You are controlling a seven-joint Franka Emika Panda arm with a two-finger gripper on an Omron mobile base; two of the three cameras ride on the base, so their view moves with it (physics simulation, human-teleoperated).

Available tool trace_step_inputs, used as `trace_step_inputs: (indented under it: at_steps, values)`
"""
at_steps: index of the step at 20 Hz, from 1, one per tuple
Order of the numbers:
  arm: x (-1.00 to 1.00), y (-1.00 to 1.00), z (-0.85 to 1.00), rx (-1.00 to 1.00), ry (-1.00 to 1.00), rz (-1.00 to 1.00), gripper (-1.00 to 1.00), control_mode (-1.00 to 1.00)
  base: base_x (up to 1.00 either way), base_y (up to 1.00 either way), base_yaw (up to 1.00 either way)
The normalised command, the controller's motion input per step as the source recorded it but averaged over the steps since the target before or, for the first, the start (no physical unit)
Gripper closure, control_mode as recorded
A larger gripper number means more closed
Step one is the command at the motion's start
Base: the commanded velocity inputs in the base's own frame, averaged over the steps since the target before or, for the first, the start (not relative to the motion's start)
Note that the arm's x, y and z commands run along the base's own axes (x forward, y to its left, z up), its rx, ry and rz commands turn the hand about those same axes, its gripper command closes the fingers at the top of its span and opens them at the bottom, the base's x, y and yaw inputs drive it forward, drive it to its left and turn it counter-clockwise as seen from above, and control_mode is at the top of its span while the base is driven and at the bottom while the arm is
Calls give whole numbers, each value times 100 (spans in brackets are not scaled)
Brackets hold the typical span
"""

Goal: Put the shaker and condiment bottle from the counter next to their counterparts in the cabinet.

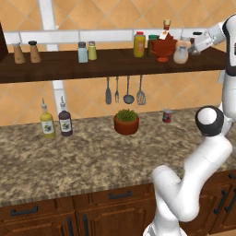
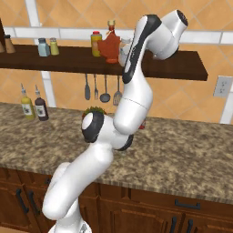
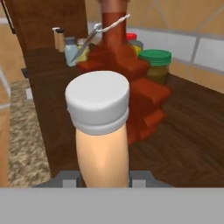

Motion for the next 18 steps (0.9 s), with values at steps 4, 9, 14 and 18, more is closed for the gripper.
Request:
trace_step_inputs:
  at_steps: [4, 9, 14, 18]
  values:
    - [33, -11, -3, 0, 0, 0, 100, -100, 0, 0, 0]
    - [14, -10, -14, 0, 0, 0, 100, -100, 0, 0, 0]
    - [3, -14, -13, 0, 0, 0, -100, -100, 0, 0, 0]
    - [0, -3, -3, 0, 0, 0, -100, -100, 0, 0, 0]
